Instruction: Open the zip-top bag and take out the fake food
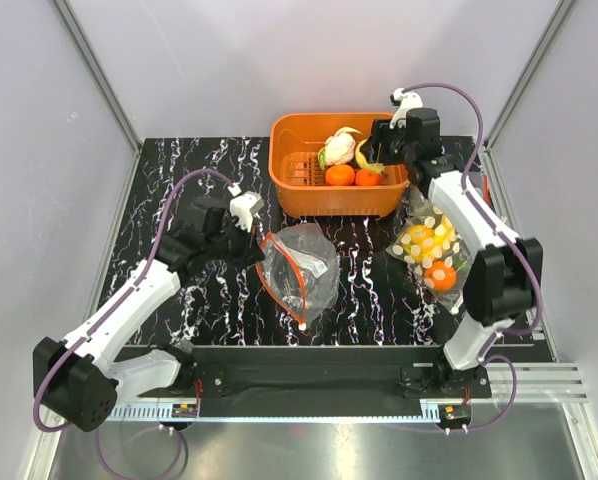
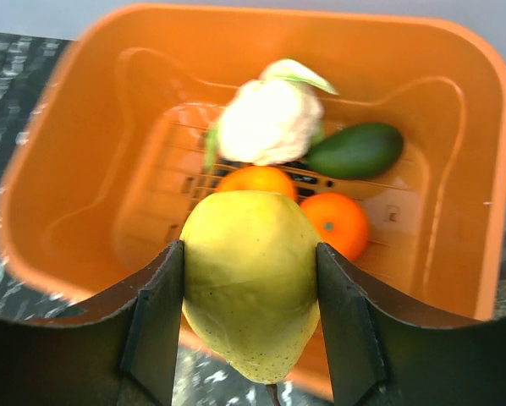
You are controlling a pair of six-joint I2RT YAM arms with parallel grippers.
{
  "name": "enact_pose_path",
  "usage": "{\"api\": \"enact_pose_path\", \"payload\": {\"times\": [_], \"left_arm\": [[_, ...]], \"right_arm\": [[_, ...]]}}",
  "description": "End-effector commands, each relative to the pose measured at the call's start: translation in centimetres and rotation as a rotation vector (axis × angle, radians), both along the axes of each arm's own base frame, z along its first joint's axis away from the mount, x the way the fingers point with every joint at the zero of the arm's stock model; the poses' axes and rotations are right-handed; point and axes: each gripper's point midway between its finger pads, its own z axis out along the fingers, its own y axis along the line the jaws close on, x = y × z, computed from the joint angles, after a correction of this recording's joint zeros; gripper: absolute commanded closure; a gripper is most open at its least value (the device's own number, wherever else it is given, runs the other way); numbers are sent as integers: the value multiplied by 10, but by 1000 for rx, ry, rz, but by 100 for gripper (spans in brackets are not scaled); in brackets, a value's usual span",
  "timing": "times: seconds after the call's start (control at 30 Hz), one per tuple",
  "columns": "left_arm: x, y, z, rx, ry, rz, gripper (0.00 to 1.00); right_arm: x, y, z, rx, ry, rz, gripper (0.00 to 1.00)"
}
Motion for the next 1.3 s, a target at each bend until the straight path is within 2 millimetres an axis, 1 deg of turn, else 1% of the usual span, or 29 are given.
{"api": "enact_pose_path", "payload": {"times": [0.0,0.07,0.1,0.17,0.2,0.23,0.27,0.37,0.43,0.5,0.63,0.67,0.73,0.77,0.8,0.83,0.87,0.9,0.93,0.97,1.0,1.03,1.07,1.1,1.13,1.17,1.2,1.23,1.27], "left_arm": [[13,-1,18,-14,-68,10,100],[12,-1,18,-11,-65,9,100],[12,-1,17,-10,-63,11,100],[12,0,16,-8,-60,12,100],[12,-1,16,-7,-62,13,100],[13,0,16,-5,-64,15,100],[13,1,17,-4,-66,17,100],[13,1,15,-1,-62,19,100],[13,0,15,-1,-60,18,100],[13,1,15,0,-61,18,100],[14,2,16,1,-65,26,100],[14,2,15,6,-65,30,100],[15,4,15,9,-63,40,100],[16,4,14,15,-63,47,100],[16,5,15,15,-63,50,100],[16,6,14,18,-60,55,100],[18,7,14,24,-61,68,99],[18,9,14,27,-64,75,94],[19,10,15,30,-64,87,91],[20,13,13,42,-62,103,86],[20,14,13,44,-64,108,81],[20,16,15,46,-65,120,69],[21,19,15,56,-69,139,62],[21,20,16,56,-68,152,54],[19,23,16,63,-60,161,38],[19,26,15,70,-59,176,33],[17,29,18,67,-60,196,28],[14,33,16,78,-46,213,11],[15,40,15,97,-46,250,6]], "right_arm": [[23,-5,2,5,-14,1,100],[31,-6,-5,7,-7,-15,100],[36,-8,-15,13,13,-29,100],[42,-11,-19,22,17,-46,100],[45,-13,-25,22,27,-57,96],[46,-15,-26,25,30,-66,88],[47,-16,-27,24,31,-73,63],[46,-19,-27,14,31,-84,23],[44,-19,-23,2,24,-82,10],[40,-21,-17,-6,16,-80,0],[28,-25,-9,-23,15,-73,0],[21,-26,1,-18,3,-73,0],[9,-28,-1,-17,20,-73,0],[-1,-31,11,-7,4,-78,0],[-10,-32,2,-2,30,-83,0],[-17,-33,3,5,36,-83,0],[-30,-34,17,19,10,-77,0],[-40,-35,7,24,38,-77,0],[-48,-36,6,30,44,-78,0],[-61,-39,17,40,28,-80,0],[-70,-40,8,43,53,-86,0],[-79,-42,6,42,69,-87,0],[-91,-45,15,49,53,-88,0],[-98,-45,10,53,70,-92,1],[-107,-47,7,49,88,-94,0],[-116,-50,15,54,74,-99,0],[-122,-51,12,55,84,-101,0],[-129,-54,9,52,99,-105,0],[-136,-56,16,55,83,-112,0]]}}
